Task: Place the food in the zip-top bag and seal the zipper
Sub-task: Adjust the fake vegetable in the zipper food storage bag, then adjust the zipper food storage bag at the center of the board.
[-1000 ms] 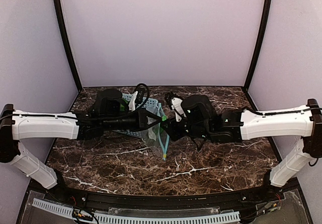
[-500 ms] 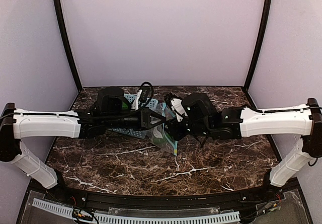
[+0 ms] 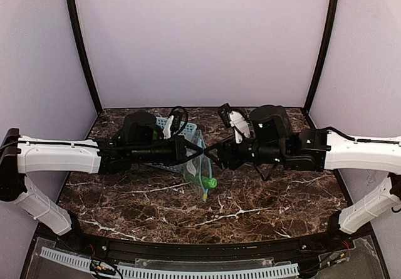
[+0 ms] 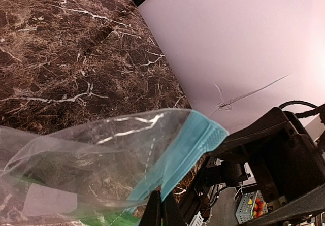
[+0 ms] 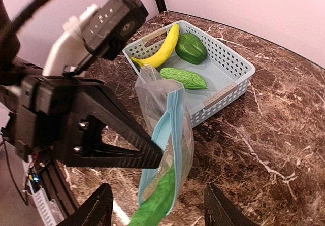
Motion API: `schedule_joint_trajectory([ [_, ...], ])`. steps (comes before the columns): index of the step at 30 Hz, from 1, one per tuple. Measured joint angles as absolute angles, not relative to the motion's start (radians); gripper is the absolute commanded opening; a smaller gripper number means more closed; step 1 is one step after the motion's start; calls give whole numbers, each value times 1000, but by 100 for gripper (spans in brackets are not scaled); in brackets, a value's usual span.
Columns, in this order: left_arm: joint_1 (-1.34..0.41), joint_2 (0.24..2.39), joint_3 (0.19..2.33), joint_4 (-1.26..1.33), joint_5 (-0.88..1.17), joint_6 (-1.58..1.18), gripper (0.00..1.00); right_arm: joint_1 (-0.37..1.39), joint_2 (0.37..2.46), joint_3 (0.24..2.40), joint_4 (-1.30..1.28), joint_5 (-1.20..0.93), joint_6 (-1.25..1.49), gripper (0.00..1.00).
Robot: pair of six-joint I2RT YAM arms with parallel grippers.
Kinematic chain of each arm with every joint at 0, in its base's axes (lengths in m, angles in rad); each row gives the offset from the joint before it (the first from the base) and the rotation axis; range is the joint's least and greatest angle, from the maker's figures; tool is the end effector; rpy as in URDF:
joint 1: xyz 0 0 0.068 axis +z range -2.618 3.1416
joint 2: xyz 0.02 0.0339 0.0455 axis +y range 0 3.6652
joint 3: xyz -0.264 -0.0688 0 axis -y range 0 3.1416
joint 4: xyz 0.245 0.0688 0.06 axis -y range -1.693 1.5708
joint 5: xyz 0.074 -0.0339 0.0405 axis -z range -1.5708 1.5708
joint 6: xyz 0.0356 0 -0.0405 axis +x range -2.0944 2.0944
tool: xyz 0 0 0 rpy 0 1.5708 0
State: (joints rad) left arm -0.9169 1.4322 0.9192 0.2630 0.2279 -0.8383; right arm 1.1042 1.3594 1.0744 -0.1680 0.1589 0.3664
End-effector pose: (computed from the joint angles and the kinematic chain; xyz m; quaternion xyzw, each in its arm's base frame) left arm 0.1954 -0.2682 0.2801 0.1005 0.7813 -0.5262 0.3204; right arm 0.1466 0.2786 0.3125 -0.2655 0.8035 0.3047 0.4371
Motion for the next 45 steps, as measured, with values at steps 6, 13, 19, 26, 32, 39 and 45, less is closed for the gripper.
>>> schedule_joint_trajectory([
  [6, -906, 1436, 913, 252, 216, -849, 1, 1104, 1235, 994, -153, 115, 435, 76],
  [13, -897, 1440, 913, 252, 212, -850, 1, 1104, 1183, 822, -139, 122, 518, 68],
  [19, -891, 1440, 913, 251, 208, -850, 1, 1104, 1216, 702, -85, 135, 603, 58],
  [26, -890, 1440, 913, 250, 204, -850, 1, 1113, 1316, 635, 76, 110, 645, 55],
  [32, -889, 1440, 913, 242, 200, -850, 1, 1148, 1403, 635, 218, 101, 641, 52],
  [39, -888, 1440, 913, 229, 196, -850, 1, 1166, 1504, 651, 316, 100, 622, 49],
  [45, -881, 1440, 913, 229, 193, -850, 1, 1184, 1576, 682, 366, 80, 610, 48],
])
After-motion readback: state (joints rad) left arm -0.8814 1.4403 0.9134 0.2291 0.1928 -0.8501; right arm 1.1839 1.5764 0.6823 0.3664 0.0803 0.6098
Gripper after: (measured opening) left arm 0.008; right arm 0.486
